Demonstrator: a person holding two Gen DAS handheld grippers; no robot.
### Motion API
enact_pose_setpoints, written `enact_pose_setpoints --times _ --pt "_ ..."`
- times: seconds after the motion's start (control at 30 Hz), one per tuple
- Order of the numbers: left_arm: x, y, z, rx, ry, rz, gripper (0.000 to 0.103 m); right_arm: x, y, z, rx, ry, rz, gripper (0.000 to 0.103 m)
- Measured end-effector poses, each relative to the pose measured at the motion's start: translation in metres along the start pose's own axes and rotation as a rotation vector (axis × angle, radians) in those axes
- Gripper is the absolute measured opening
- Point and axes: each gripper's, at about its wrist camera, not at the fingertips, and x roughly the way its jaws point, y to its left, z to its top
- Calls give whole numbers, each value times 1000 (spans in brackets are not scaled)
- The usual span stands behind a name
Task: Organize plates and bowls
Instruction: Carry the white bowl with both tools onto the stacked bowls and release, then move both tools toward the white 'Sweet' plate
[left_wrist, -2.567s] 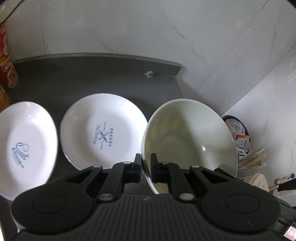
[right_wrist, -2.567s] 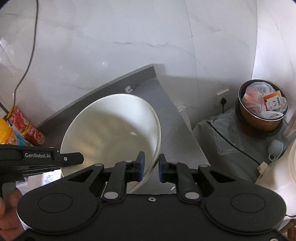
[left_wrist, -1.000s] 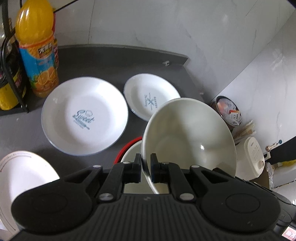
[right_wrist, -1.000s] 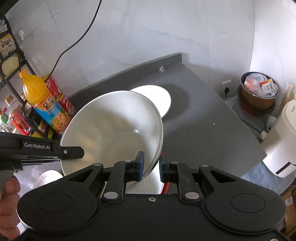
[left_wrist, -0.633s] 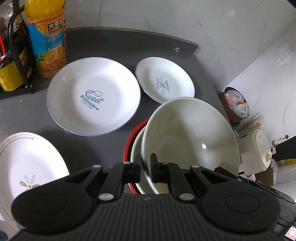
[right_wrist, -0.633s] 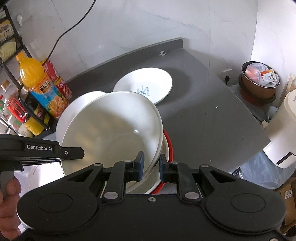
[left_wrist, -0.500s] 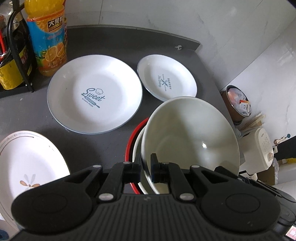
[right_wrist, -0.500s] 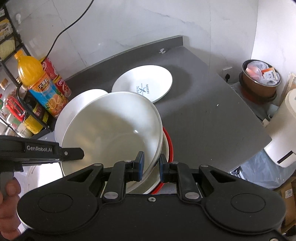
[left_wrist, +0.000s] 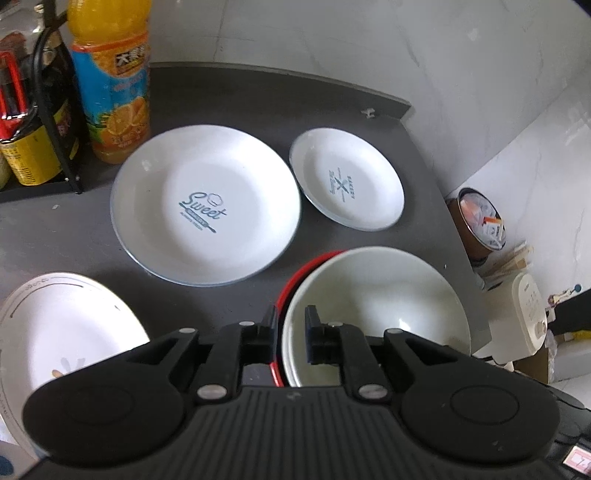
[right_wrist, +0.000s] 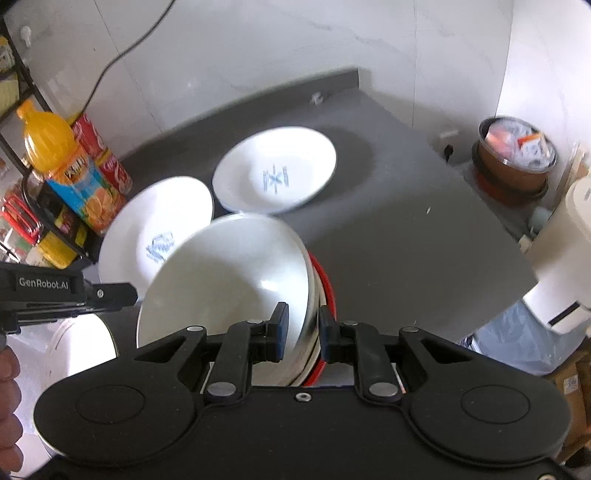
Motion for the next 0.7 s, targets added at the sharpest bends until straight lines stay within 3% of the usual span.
enact_pose_setpoints --times 0.1,0.17,0.23,0.47,0.53,0.6,0.7 --pt "-8 6 1 -7 -16 8 25 -8 -2 3 1 -57 -9 18" --pt "-15 9 0 -3 -39 13 40 -7 -3 2 0 -61 -16 11" --pt "-22 13 -1 -8 -61 24 49 -3 -2 1 -11 -54 -28 4" --pt "-48 34 -8 -9 -119 45 65 -6 6 0 -11 -58 -64 9" --pt "-57 42 -12 -18 -150 39 69 -13 10 0 -15 -76 -61 33" --pt "-66 51 -15 -39 -172 31 74 -20 20 0 -30 -105 -84 50" --pt "-79 65 -20 -49 -200 38 81 -28 33 0 -56 -131 -72 51"
